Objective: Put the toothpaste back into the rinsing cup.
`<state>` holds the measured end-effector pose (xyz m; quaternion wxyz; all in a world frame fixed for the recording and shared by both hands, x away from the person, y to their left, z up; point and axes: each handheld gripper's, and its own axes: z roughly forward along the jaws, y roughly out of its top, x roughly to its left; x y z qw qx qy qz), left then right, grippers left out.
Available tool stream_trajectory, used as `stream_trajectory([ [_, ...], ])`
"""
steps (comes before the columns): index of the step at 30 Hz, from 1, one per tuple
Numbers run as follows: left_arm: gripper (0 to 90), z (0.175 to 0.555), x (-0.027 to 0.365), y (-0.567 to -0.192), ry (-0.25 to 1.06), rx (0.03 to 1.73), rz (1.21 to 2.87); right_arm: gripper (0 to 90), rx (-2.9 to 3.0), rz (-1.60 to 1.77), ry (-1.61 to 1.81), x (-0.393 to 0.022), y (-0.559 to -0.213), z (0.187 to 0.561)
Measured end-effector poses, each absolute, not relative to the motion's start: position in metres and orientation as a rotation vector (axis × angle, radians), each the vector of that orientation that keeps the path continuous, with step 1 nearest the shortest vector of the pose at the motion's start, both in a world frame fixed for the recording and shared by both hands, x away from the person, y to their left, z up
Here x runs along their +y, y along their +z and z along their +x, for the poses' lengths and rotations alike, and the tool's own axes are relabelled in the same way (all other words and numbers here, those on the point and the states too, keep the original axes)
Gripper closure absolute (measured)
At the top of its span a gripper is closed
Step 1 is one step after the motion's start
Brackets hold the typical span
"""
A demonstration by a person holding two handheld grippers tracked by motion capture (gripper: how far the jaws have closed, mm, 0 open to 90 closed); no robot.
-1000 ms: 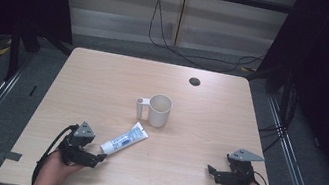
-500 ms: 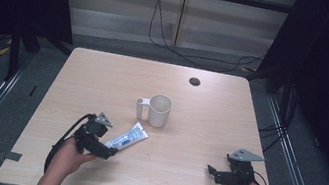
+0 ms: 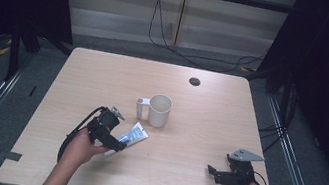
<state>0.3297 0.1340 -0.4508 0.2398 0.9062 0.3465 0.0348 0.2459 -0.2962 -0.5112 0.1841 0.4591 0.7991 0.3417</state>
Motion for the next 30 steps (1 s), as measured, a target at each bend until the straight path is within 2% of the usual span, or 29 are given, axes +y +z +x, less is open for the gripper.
stream_trajectory([
  [16,24.0,0.342,0.106,-0.455,0.117,0.928,2.549,11.3,2.253,1.294,0.964,-0.296,-0.511,0.246],
  [30,25.6,0.353,0.091,-0.462,0.100,0.940,2.576,11.3,2.253,1.295,0.963,-0.296,-0.511,0.246],
])
